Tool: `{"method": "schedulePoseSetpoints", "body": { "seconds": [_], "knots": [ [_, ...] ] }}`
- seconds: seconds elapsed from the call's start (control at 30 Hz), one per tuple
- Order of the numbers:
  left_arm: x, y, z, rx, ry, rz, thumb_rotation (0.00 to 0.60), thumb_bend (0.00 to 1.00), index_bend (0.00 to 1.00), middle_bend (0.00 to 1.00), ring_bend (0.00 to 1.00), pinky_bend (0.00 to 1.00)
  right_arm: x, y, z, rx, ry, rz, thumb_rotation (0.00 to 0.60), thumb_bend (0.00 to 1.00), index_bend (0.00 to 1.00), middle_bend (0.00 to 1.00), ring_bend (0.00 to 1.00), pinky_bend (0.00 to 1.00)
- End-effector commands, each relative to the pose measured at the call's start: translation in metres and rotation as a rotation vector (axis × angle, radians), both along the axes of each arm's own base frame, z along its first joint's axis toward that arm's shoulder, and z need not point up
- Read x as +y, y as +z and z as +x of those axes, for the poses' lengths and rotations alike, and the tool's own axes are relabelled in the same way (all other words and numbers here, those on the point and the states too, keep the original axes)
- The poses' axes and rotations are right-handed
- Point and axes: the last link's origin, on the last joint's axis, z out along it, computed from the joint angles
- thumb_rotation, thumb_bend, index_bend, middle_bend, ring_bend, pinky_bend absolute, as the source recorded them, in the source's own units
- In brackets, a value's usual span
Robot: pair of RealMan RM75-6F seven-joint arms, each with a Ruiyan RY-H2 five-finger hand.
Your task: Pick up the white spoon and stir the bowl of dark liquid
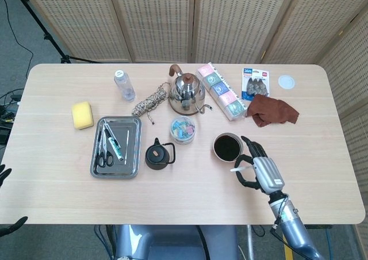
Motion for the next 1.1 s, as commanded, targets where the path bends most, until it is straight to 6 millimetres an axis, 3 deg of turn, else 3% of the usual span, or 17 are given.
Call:
{"method": "schedulePoseSetpoints", "body": {
  "seconds": [0.03, 0.1, 0.2, 0.47, 0.7, 1.1],
  "knots": [
    [0.000, 0.000, 0.000, -0.002, 0.000, 0.000, 0.600, 0.00, 0.00, 0.00, 0.00, 0.00, -0.016, 0.007, 0.025, -0.125, 0.023, 0.038, 0.600, 0.52, 0.55, 0.00, 0.00, 0.00],
    [0.000, 0.002, 0.000, -0.008, 0.002, 0.001, 0.600, 0.00, 0.00, 0.00, 0.00, 0.00, -0.033, 0.002, 0.044, -0.239, 0.024, 0.061, 0.600, 0.52, 0.55, 0.00, 0.00, 0.00],
    [0.000, 0.003, -0.001, -0.015, 0.004, 0.000, 0.600, 0.00, 0.00, 0.00, 0.00, 0.00, -0.048, -0.006, 0.056, -0.342, -0.009, 0.096, 0.600, 0.52, 0.56, 0.00, 0.00, 0.00],
    [0.006, 0.004, -0.004, -0.020, 0.025, -0.004, 0.600, 0.00, 0.00, 0.00, 0.00, 0.00, -0.075, -0.032, 0.065, -0.447, -0.084, 0.120, 0.600, 0.53, 0.56, 0.00, 0.00, 0.00],
    [0.011, 0.004, -0.005, -0.022, 0.040, -0.012, 0.600, 0.00, 0.00, 0.00, 0.00, 0.00, -0.087, -0.049, 0.049, -0.467, -0.141, 0.135, 0.600, 0.54, 0.56, 0.00, 0.00, 0.00],
    [0.017, -0.001, -0.005, -0.010, 0.056, -0.024, 0.600, 0.00, 0.00, 0.00, 0.00, 0.00, -0.104, -0.047, 0.024, -0.560, -0.215, 0.140, 0.600, 0.54, 0.56, 0.00, 0.00, 0.00]
  ]
}}
